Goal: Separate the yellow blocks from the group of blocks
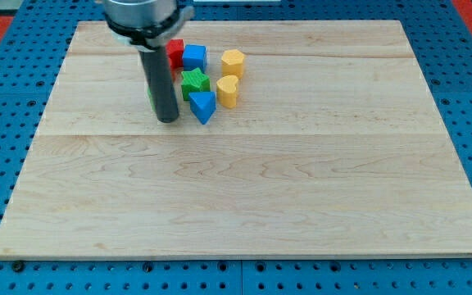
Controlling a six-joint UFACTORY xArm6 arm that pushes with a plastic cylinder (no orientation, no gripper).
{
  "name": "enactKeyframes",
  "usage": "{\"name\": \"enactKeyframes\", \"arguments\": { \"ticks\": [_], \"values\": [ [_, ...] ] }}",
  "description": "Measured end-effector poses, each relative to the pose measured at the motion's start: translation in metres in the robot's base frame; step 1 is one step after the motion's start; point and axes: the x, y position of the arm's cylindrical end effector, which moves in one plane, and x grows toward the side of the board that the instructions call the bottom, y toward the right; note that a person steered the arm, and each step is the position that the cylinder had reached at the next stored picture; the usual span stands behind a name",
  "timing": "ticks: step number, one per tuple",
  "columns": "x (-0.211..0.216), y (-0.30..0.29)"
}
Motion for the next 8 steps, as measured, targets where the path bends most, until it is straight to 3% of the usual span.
{"name": "enactKeyframes", "arguments": {
  "ticks": [1, 4, 5, 6, 7, 8],
  "values": [
    [0.042, 0.008],
    [0.047, 0.005],
    [0.070, 0.003],
    [0.067, -0.056],
    [0.036, -0.126],
    [-0.006, -0.159]
  ]
}}
